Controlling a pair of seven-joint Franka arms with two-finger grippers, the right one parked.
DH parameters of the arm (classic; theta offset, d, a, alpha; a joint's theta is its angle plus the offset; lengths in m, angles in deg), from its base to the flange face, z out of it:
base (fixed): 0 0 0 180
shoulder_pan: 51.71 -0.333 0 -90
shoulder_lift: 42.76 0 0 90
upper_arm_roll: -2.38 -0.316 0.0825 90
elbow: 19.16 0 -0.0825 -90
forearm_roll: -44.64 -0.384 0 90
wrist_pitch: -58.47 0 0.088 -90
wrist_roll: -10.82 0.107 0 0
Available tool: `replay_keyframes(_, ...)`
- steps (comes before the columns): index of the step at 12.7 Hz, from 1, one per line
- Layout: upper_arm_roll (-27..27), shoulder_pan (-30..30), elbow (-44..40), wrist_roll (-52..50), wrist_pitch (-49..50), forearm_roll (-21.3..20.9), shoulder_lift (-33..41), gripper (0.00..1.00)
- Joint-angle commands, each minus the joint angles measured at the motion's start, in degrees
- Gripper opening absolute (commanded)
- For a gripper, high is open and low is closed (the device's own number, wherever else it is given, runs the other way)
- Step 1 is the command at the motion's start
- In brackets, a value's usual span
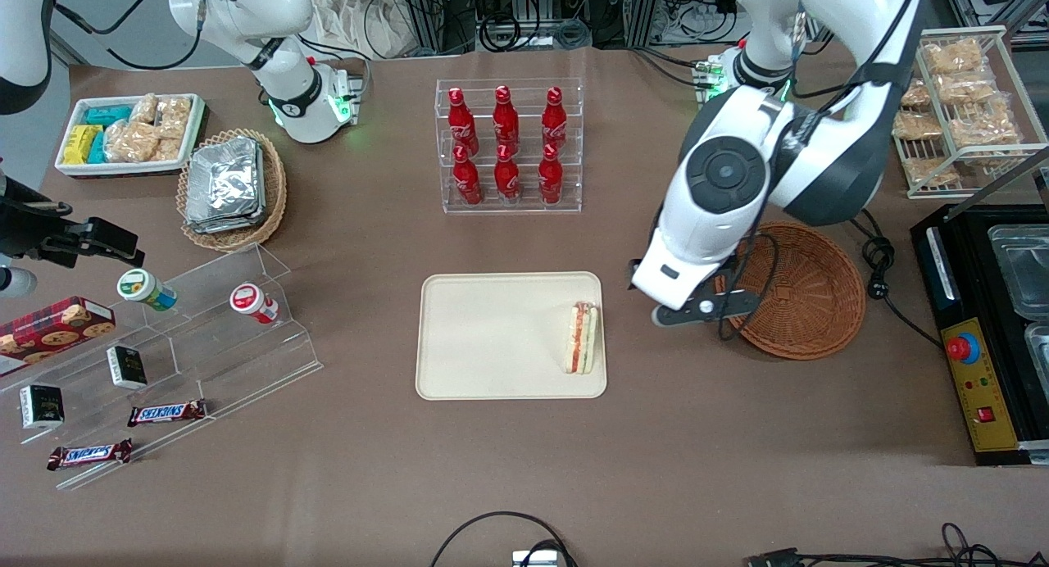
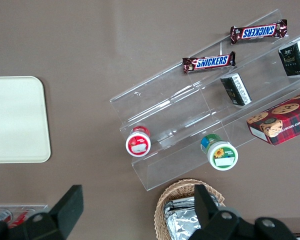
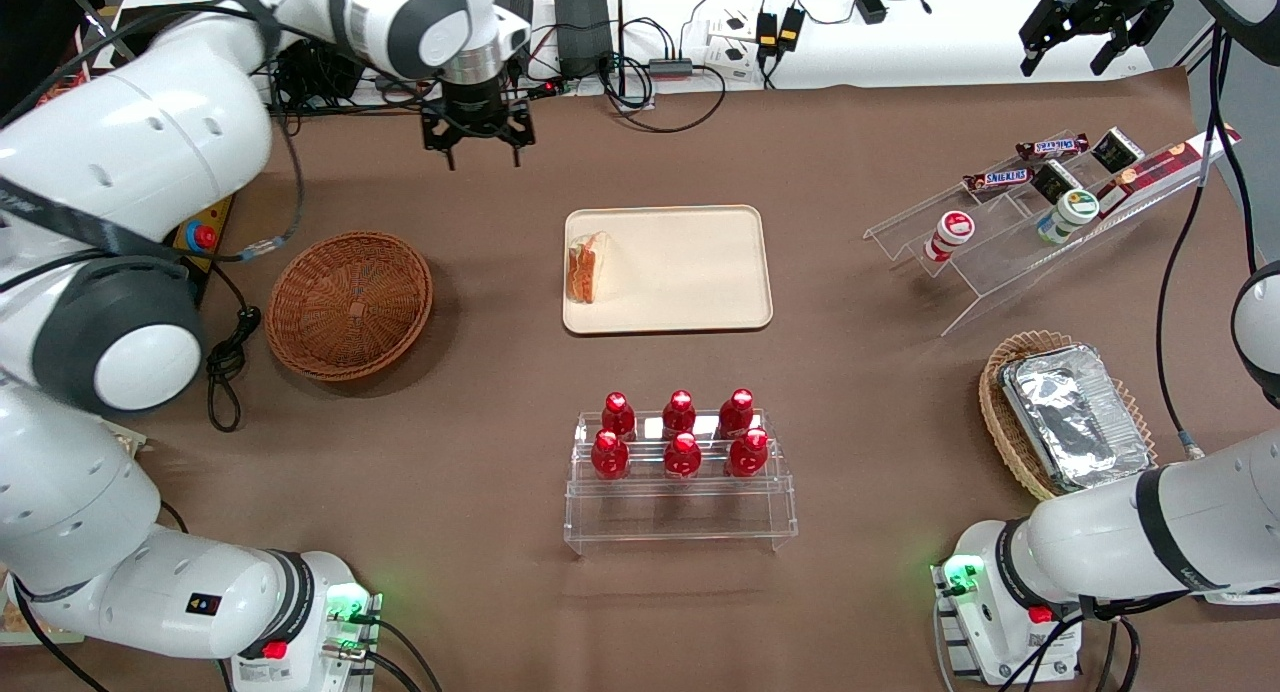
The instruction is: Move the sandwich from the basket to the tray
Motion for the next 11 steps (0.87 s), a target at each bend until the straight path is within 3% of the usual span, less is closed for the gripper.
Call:
replay_keyframes(1, -4.16, -3.48, 14.76, 12.83, -3.52, 3.80, 14.03, 1.00)
replay_keyframes(2, -8.28, -2.96, 15.66, 17.14, -3.17, 5.55, 15.19, 1.00)
replay_keyframes(5, -13.42, -4.00, 15.49, 26.83, -1.50, 7.15, 15.82, 1.00)
replay_keyframes(7, -10.98, -10.66, 14.44, 32.98, -0.88, 7.85, 14.86, 1.00)
replay_keyframes(9, -11.05, -11.13, 10.42, 34.50, 0.26, 7.24, 13.11, 1.00)
replay_keyframes(11, -10.79, -10.61, 2.79, 38.52, 7.52, 6.89, 8.11, 1.00)
